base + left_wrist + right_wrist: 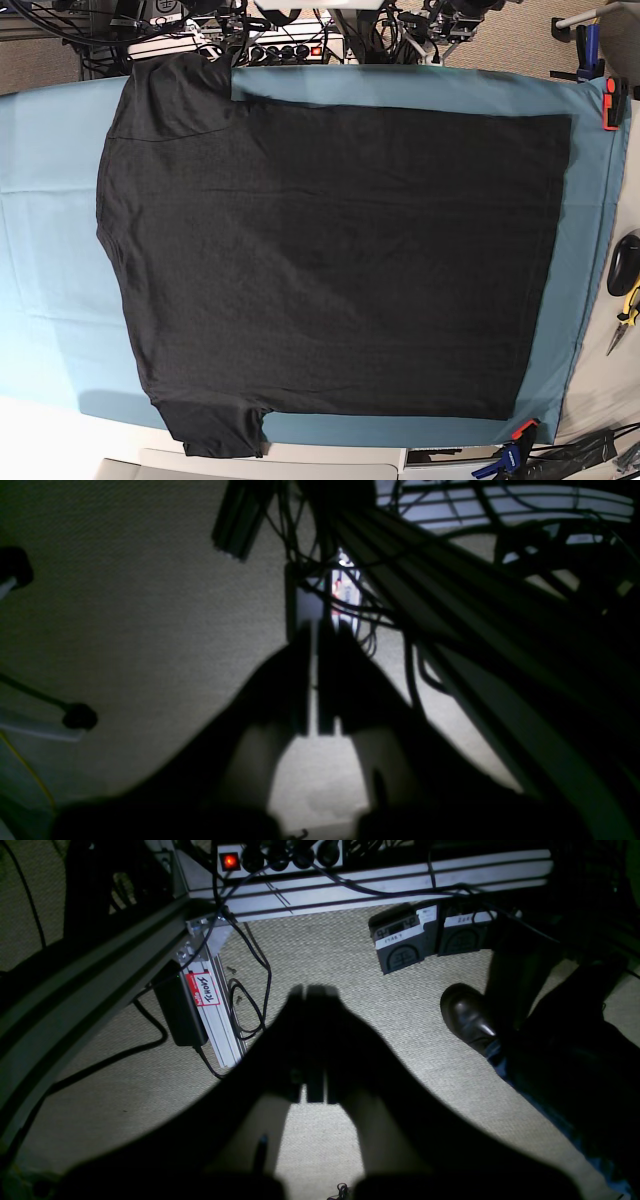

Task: Fold the T-shirt properly

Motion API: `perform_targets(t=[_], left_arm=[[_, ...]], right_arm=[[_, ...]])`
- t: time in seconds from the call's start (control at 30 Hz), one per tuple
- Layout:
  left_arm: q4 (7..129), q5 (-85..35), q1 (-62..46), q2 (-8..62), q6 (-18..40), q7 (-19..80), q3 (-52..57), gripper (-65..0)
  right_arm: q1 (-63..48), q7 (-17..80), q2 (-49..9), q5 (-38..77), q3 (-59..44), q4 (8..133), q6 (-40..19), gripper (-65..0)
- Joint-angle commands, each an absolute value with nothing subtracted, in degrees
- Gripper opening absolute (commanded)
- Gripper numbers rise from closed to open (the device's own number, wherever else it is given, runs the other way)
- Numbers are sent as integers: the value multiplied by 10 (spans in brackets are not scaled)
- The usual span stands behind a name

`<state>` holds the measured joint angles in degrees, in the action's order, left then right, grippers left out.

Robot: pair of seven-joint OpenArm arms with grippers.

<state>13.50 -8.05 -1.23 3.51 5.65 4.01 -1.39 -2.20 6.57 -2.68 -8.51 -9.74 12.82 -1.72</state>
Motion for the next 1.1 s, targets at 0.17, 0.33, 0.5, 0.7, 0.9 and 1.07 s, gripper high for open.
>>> perform_targets(t=[0.17, 0.33, 0.5, 0.7, 0.9, 1.07], left_arm=[[138, -80, -13, 37, 60, 41, -14, -650], [138, -80, -13, 37, 60, 41, -14, -650], [138, -80, -13, 37, 60, 41, -14, -650], [138, -80, -13, 37, 60, 40, -14, -650], [142, -80, -15, 37, 61, 40, -14, -650], [145, -80, -33, 39, 76, 41, -14, -650]], right_arm=[[-19, 59, -29, -84, -98, 132, -18, -650], [-19, 59, -29, -84, -98, 132, -18, -650], [-19, 59, -29, -84, -98, 132, -18, -650], [-19, 59, -29, -84, -98, 132, -18, -650], [-19, 54, -29, -84, -98, 133, -18, -650], [-40, 34, -29, -84, -98, 163, -18, -650]])
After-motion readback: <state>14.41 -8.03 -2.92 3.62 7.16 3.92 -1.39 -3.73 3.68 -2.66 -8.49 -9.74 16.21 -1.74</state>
